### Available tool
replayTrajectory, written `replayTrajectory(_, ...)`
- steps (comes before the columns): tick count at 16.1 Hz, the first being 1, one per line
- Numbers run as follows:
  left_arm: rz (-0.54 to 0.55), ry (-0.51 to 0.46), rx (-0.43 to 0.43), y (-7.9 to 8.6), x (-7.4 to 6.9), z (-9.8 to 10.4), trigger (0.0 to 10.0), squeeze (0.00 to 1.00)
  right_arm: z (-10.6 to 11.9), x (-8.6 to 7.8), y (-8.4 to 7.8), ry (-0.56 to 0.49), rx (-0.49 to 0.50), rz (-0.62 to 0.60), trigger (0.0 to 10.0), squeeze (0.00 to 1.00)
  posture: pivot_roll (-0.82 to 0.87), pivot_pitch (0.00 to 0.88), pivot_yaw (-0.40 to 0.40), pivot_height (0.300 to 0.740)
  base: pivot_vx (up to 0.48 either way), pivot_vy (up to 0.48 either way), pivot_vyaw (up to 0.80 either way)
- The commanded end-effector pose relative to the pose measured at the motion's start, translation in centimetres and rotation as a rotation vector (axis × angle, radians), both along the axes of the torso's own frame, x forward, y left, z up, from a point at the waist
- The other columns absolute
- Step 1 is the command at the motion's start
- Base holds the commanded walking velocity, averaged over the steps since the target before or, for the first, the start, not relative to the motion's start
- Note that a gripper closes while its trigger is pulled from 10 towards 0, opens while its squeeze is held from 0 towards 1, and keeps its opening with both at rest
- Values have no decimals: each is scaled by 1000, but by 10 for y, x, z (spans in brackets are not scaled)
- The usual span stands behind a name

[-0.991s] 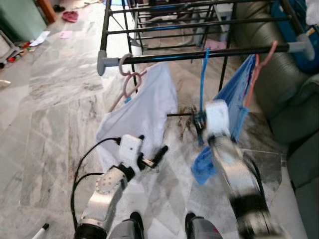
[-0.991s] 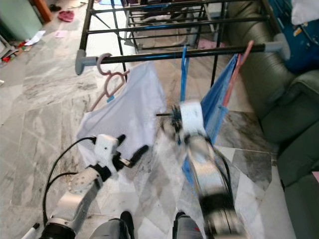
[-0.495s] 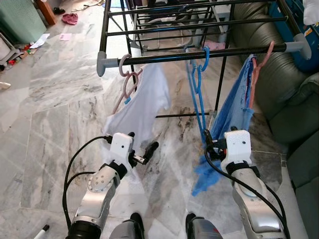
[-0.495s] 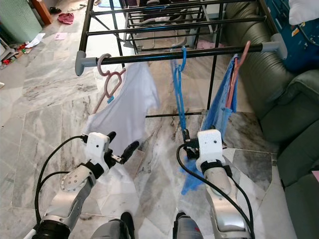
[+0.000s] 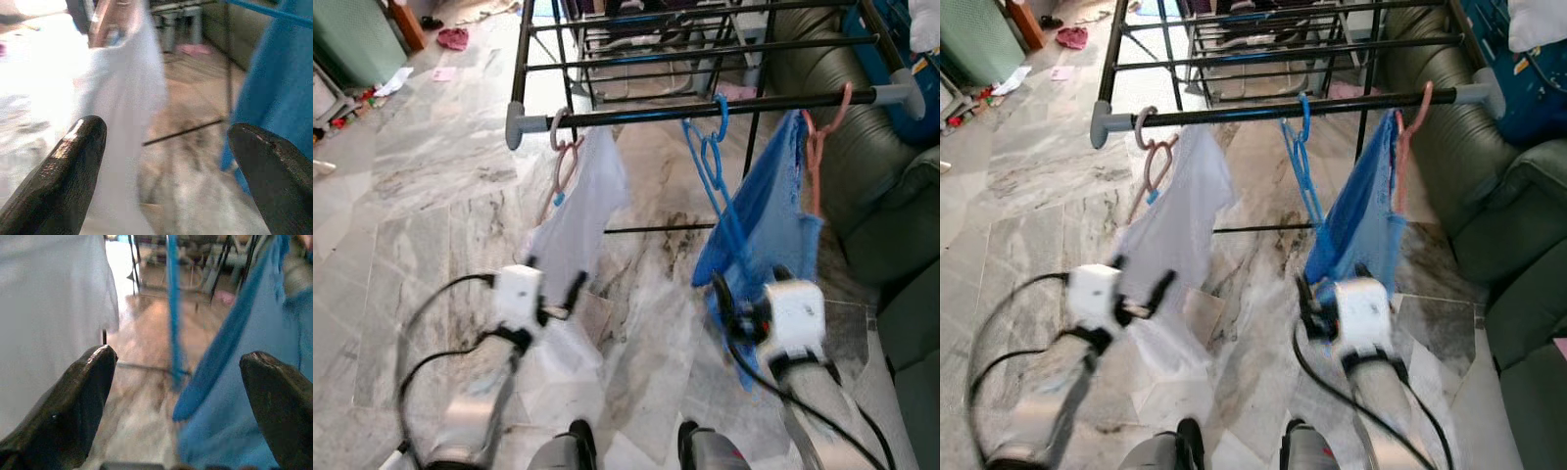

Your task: Hang hanger

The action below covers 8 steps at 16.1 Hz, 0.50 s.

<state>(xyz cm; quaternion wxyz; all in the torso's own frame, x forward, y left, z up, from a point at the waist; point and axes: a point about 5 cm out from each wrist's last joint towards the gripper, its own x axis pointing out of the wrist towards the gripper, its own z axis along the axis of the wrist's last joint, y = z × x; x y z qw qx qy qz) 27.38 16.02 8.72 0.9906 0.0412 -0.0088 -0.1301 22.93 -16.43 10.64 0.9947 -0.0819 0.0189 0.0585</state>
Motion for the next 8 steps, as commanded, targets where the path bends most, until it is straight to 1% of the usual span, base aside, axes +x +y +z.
replayTrajectory(1, 35, 1, 15, 7, -3, 1, 10000, 0, 4, -3, 0, -1, 1, 13, 10000, 259, -143, 201, 66, 740, 0, 0, 0)
replayTrajectory(2, 57, 12, 14, 11, -9, -2, 10000, 0, 3, -10, -9, 16, -6, -16, 10000, 0, -141, 192, 72, 740, 0, 0, 0)
replayTrajectory(4, 73, 27, 54, 17, -16, -10, 10000, 0, -2, -14, -19, 37, -38, -69, 10000, 0, -124, 188, 76, 740, 0, 0, 0)
replayTrajectory(5, 92, 38, 62, 19, -18, -12, 10000, 0, -5, -16, -21, 39, -59, -84, 10000, 0, -114, 189, 69, 740, 0, 0, 0)
replayTrajectory(6, 106, 50, 74, 23, -22, -16, 10000, 0, -8, -16, -18, 59, -22, -56, 10000, 0, -112, 190, 64, 740, 0, 0, 0)
replayTrajectory(7, 141, 62, 88, 27, -25, -19, 10000, 0, -9, -14, -15, 60, -41, -50, 10000, 0, -108, 192, 57, 740, 0, 0, 0)
replayTrajectory(8, 149, 83, 89, 29, -25, -21, 10000, 0, -9, -10, -12, 71, -13, -52, 10000, 0, -101, 195, 53, 740, 0, 0, 0)
